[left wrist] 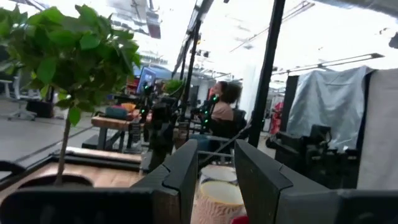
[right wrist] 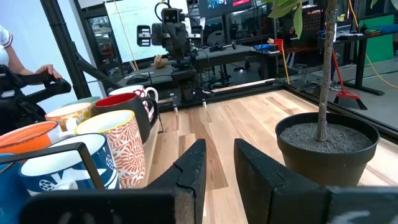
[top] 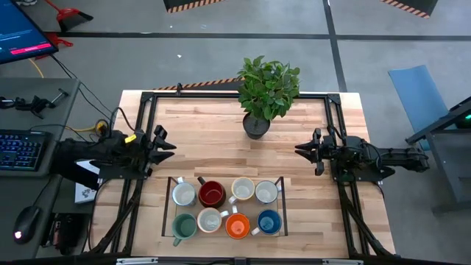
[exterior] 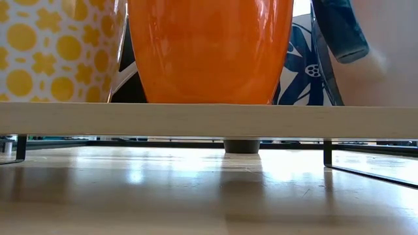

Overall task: Place coffee mugs
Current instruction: Return to Home Position

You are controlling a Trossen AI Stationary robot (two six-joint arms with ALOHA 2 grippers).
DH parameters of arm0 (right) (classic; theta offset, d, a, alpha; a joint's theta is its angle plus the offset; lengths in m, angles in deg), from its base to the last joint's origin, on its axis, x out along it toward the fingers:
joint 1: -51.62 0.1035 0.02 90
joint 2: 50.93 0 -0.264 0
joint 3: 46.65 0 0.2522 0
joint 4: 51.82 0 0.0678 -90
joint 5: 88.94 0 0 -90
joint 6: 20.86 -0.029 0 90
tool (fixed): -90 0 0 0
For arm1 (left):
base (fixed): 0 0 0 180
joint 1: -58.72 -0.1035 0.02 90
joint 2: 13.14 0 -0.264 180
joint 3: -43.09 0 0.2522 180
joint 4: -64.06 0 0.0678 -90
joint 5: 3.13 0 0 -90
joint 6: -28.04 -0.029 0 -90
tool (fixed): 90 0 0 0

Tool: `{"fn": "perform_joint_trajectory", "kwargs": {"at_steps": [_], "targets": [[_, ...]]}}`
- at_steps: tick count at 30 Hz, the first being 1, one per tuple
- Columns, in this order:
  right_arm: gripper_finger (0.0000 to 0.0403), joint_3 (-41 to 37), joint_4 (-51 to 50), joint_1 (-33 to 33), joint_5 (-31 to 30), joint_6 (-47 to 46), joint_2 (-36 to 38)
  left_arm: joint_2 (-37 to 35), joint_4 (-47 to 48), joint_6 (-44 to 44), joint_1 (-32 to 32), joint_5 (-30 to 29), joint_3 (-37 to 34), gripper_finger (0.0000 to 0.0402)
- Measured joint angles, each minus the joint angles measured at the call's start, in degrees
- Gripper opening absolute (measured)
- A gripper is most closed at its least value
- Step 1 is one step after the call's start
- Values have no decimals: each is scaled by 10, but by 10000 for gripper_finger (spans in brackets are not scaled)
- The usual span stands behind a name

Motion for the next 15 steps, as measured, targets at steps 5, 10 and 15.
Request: {"fn": "perform_joint_trajectory", "kwargs": {"at_steps": [5, 10, 15], "targets": [[67, 0, 0, 0, 0, 0, 0, -11, -1, 6, -8, -1, -21, 97], [67, 0, 0, 0, 0, 0, 0, -11, -5, -4, -8, 1, -45, 97], [67, 0, 0, 0, 0, 0, 0, -11, 68, 5, -8, -5, -54, 97]]}}
